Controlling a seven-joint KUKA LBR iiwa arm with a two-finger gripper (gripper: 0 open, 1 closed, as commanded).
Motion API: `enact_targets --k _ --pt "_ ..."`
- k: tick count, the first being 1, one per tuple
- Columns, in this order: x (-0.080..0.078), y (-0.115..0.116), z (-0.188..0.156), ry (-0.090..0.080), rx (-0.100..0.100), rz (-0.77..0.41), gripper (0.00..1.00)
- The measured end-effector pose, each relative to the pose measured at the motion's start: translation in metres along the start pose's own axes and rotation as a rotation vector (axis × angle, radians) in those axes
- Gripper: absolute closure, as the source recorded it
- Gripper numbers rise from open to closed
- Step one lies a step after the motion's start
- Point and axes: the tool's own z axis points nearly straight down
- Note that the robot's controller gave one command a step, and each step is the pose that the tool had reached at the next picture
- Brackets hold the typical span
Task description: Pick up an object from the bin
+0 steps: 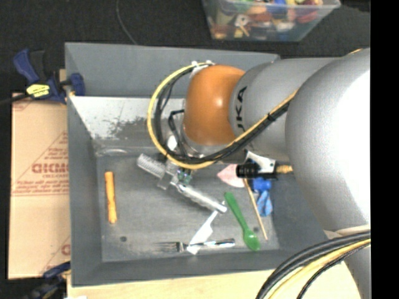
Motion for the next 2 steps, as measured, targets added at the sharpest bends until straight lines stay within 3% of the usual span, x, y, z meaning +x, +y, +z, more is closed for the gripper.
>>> enact_targets --k 2 --pt "-0.002 0.0 -0.032 -0.003 -0.002 -0.001 1.0"
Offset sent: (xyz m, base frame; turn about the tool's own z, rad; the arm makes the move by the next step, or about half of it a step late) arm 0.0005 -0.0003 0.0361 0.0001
